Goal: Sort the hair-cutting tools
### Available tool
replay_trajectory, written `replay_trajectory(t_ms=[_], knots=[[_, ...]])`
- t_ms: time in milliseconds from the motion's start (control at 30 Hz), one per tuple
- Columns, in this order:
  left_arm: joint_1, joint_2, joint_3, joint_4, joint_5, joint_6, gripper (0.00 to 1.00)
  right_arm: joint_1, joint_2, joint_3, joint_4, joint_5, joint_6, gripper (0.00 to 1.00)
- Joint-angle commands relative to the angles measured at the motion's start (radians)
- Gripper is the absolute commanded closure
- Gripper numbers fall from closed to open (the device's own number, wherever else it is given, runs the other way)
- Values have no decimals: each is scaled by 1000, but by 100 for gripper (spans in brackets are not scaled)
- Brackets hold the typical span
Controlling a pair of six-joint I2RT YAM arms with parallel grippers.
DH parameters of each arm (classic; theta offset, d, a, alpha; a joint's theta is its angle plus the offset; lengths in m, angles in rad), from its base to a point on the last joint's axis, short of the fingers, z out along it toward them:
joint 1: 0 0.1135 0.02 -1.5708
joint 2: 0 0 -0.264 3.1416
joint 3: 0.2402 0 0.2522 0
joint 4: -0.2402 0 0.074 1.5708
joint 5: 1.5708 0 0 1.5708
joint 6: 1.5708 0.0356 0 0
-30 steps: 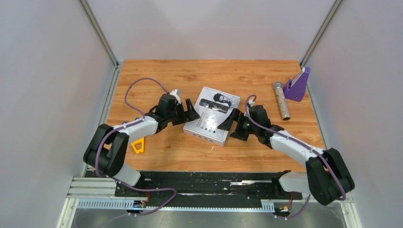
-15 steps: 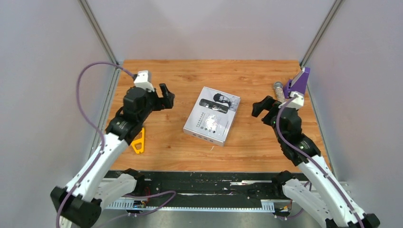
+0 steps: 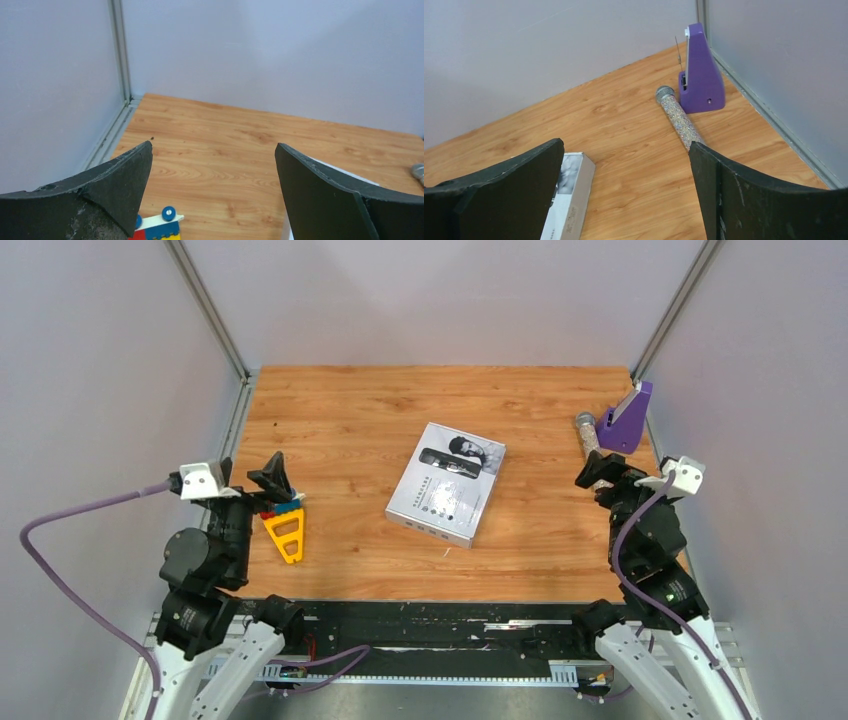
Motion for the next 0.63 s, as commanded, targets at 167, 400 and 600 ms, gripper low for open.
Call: replay_trajectory(t_ms=[167,400,600], knots=[[2,-60,-191,126,-84,68,0,-3,-80,-98,157,50,-89,0],[3,-14,-204,111,-76,83,0,-12,-108,-117,190,68,-84,0],[4,8,-206,102,-63,99,0,-30,-95,-120,196,42,-86,0]])
